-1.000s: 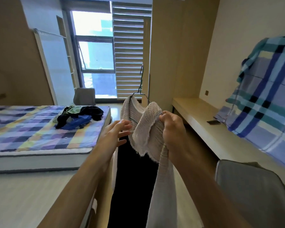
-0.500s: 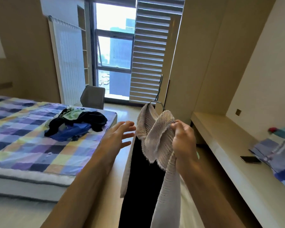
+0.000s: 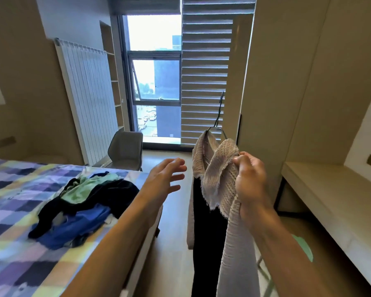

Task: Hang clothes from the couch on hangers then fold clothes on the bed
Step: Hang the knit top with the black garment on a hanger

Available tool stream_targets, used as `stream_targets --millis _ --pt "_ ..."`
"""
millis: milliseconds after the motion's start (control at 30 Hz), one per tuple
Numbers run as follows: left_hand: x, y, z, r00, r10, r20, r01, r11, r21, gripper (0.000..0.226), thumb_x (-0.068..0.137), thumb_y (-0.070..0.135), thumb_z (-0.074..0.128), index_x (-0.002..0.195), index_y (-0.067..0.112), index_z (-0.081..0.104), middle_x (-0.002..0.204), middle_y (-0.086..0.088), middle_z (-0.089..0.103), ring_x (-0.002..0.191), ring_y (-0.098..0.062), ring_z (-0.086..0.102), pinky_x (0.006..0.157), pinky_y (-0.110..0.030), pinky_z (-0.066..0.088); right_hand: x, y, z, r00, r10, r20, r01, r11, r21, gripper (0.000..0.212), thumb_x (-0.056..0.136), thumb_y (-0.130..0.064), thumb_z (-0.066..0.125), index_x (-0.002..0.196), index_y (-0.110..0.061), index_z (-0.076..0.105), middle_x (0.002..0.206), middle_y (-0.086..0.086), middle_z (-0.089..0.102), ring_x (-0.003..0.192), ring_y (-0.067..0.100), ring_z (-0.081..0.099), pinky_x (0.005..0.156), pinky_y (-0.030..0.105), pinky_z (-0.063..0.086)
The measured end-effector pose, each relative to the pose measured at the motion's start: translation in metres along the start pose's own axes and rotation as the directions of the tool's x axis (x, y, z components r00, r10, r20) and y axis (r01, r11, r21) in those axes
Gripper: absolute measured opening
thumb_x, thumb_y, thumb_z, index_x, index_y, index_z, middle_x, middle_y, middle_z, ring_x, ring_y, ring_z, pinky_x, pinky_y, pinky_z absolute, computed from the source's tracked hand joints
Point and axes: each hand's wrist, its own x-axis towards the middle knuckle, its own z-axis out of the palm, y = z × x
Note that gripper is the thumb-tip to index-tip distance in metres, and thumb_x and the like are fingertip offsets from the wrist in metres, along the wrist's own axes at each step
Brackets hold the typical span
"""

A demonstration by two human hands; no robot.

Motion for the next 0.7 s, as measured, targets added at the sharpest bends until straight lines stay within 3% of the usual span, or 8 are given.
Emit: stream_targets --millis 200,333,433,533,633,700 --pt "0.168 -0.022 0.005 0.999 -0.011 -0.039 0.012 0.999 0.04 0.041 0.106 0.037 0.042 0.133 0.012 0.057 0.129 -0.006 0.064 0.119 -0.022 0.061 0.088 -0.026 0.051 0.15 0.072 0.041 1.0 0.017 0.005 -0.017 1.0 0.018 0.031 0.097 -0.015 0.043 0.067 -0.02 0.047 0.061 -0.004 0.041 0.059 0.011 0.035 0.056 0.032 0.031" --pt "0.286 -0.024 -0.001 0.997 -0.004 -0.072 0.007 0.999 0.039 0.039 0.106 0.036 0.042 0.133 0.011 0.057 0.13 -0.006 0.064 0.121 -0.024 0.061 0.099 -0.035 0.05 0.26 0.111 0.075 0.999 0.03 0.021 -0.031 0.998 0.057 0.039 0.101 -0.005 0.039 0.065 -0.02 0.045 0.05 -0.016 0.042 0.049 0.003 0.035 0.047 0.02 0.033" --pt "0.372 -0.03 -0.004 0.997 -0.009 -0.079 0.011 0.999 0.033 0.041 0.106 0.037 0.039 0.134 0.012 0.056 0.131 -0.006 0.063 0.122 -0.025 0.06 0.1 -0.035 0.049 0.337 0.14 0.1 1.0 0.015 0.01 -0.015 1.0 0.009 0.039 0.101 -0.004 0.038 0.066 -0.022 0.041 0.048 -0.015 0.035 0.046 0.001 0.028 0.044 0.018 0.027" --pt "0.455 -0.047 -0.005 0.999 0.01 -0.051 -0.009 1.0 0.011 0.04 0.106 0.038 0.038 0.132 0.016 0.058 0.129 -0.003 0.064 0.12 -0.021 0.061 0.099 -0.033 0.05 0.408 0.178 0.123 1.0 0.004 -0.02 -0.004 1.0 -0.009 0.035 0.101 -0.004 0.039 0.07 -0.019 0.044 0.055 -0.011 0.038 0.049 0.003 0.03 0.047 0.021 0.03" --pt "0.541 -0.067 -0.01 0.999 0.03 -0.019 -0.03 1.0 -0.001 0.034 0.105 0.041 0.039 0.125 0.023 0.061 0.125 0.001 0.066 0.117 -0.019 0.063 0.1 -0.034 0.051 0.47 0.215 0.151 0.998 0.01 -0.068 -0.011 1.0 -0.001 0.031 0.101 -0.004 0.041 0.075 -0.015 0.054 0.07 -0.007 0.047 0.058 0.005 0.044 0.058 0.025 0.041" --pt "0.605 -0.077 -0.014 1.0 0.029 -0.001 -0.029 0.999 -0.027 0.032 0.105 0.04 0.04 0.122 0.024 0.062 0.123 0.001 0.068 0.116 -0.018 0.064 0.098 -0.033 0.052 0.514 0.239 0.174 0.996 0.013 -0.084 -0.015 0.999 -0.031 0.022 0.103 -0.004 0.041 0.088 0.004 0.054 0.089 -0.013 0.038 0.066 0.024 0.053 0.066 0.042 0.039"
